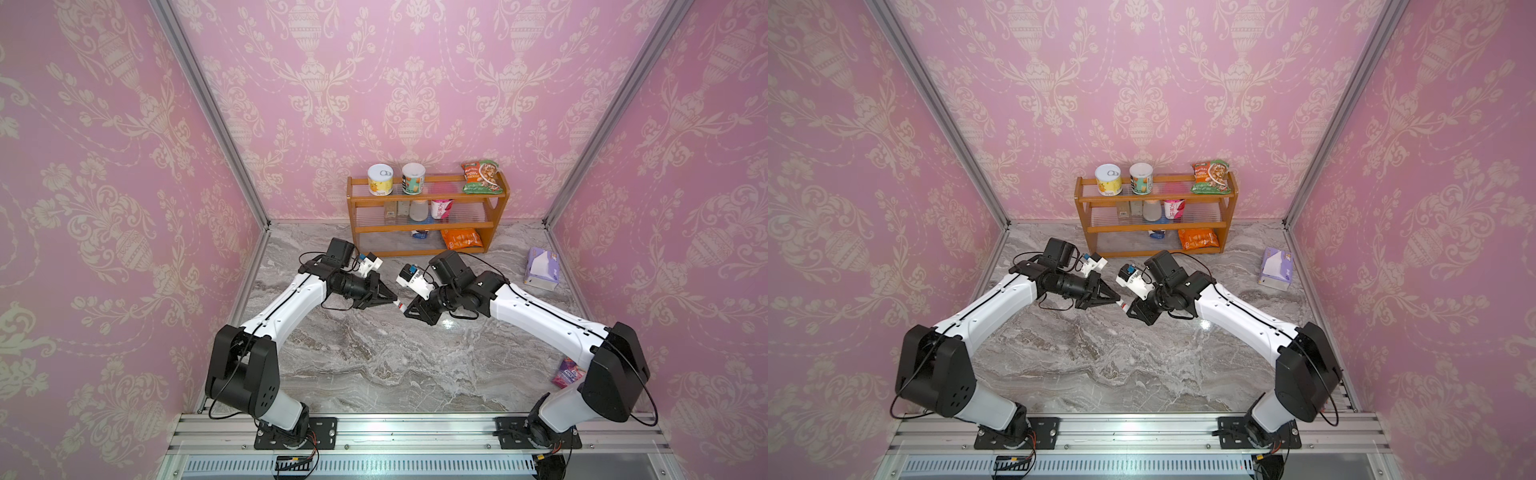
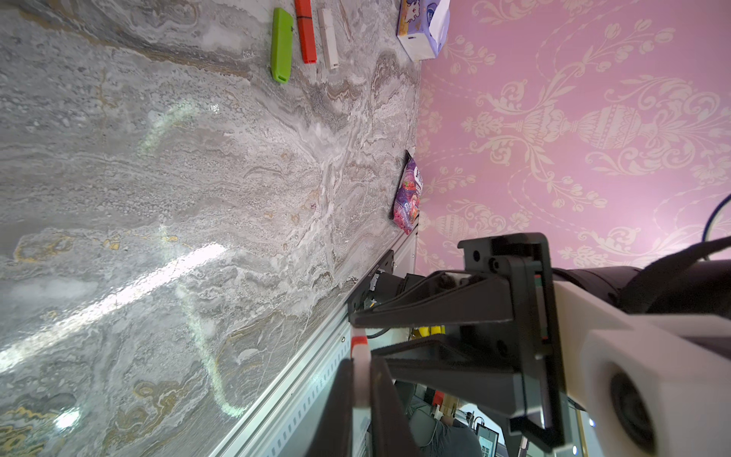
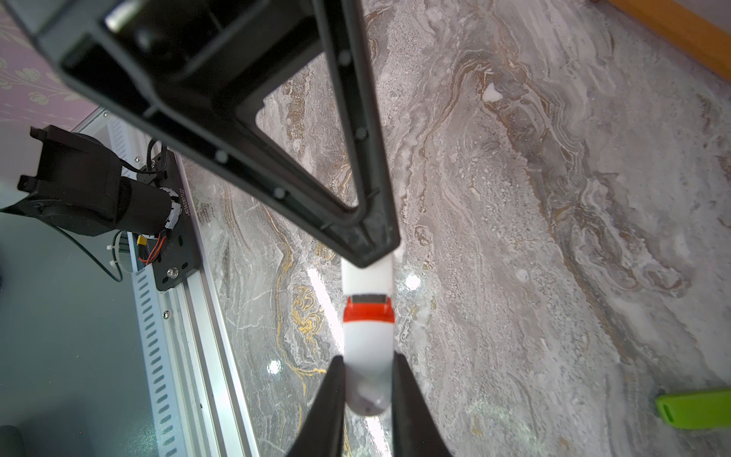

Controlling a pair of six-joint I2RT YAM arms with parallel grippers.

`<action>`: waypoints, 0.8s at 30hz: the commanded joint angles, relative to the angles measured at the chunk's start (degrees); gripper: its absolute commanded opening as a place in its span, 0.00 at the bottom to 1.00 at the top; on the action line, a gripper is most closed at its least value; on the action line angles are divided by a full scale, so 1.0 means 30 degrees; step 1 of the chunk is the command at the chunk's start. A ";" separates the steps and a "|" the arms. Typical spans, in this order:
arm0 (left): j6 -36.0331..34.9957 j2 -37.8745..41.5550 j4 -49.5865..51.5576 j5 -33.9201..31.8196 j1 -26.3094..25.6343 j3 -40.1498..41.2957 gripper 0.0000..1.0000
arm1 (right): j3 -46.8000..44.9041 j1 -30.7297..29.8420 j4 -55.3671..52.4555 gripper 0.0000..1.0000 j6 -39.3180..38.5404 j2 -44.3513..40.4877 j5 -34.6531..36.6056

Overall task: Close the usb drive cover
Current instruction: Close the cover of the USB drive.

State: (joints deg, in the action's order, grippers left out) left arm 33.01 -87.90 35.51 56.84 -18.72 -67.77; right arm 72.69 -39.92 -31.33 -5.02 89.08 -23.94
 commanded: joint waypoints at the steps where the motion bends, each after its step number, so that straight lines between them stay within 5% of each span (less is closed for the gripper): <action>1: -0.1432 -0.0406 0.1913 -0.0369 -0.1127 -0.0676 0.00 | 0.1645 0.0006 0.0770 0.00 -0.0499 0.0576 0.1299; 10: -0.2093 -0.0864 0.2604 -0.0950 -0.1842 -0.0670 0.00 | 0.2084 0.0057 0.1136 0.00 -0.0838 0.0231 0.3808; 24: -0.3120 -0.1686 0.3261 -0.1266 -0.3160 -0.1022 0.00 | 0.3189 0.0345 0.0744 0.00 -0.2340 0.0735 0.4633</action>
State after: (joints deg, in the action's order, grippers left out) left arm 25.30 -91.33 37.06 49.67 -24.80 -72.07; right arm 77.19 -40.27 -41.23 -10.63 90.74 -15.35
